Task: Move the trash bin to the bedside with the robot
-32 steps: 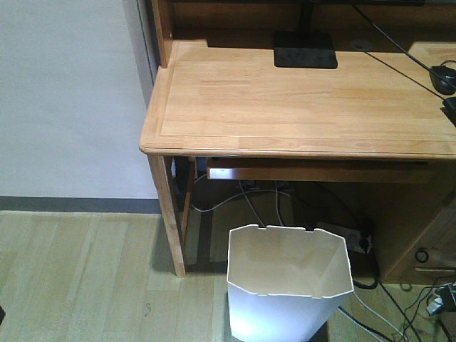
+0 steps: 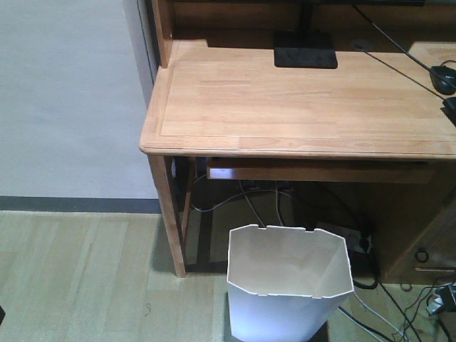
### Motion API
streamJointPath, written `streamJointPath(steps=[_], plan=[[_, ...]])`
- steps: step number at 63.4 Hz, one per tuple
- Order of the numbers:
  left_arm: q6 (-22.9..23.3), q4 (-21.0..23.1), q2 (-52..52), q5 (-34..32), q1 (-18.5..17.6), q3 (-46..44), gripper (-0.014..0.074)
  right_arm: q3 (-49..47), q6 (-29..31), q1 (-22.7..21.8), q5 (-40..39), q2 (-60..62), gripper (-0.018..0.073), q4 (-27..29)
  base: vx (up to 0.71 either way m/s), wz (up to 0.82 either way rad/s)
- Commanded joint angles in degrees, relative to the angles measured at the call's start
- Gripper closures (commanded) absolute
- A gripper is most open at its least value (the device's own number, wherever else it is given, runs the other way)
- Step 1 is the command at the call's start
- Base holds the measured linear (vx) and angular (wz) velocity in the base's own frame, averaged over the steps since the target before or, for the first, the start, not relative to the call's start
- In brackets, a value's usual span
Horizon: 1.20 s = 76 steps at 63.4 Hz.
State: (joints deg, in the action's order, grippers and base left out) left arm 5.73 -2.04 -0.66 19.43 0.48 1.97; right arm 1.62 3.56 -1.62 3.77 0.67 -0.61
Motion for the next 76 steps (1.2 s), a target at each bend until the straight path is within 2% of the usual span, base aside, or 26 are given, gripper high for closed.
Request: streamJointPath(steps=[1,33,50,61,76], plan=[[0.25,0.13,1.02,-4.18,-0.05,0.19,0.0603,0.31,0.43,-0.37,-4.08,0.68,0.0568,-0.35,0.00,0.00],[0.25,0.13,1.02,-4.18,-0.05,0.19,0.0603,0.31,0.43,-0.37,-4.62,0.68,0.0568,-0.35,0.00,0.00],[0.25,0.13,1.02,-4.18,-0.05,0.19,0.0603,-0.21,0.62,-0.37,-15.81,0.17,0.0568,0.61,0.00,0.00],[0.25,0.13,1.02,-4.18,-0.05,0.19,0.0603,-5.29,0.77,-0.37,-9.52,-6.41,0.0568,2.33,0.00,0.00],[0.25,0.13,1.02,-4.18,-0.05,0.19,0.0603,-13.82,1.25,-0.37,-3.15,-22.55,0.0568,2.42,0.00,0.00]])
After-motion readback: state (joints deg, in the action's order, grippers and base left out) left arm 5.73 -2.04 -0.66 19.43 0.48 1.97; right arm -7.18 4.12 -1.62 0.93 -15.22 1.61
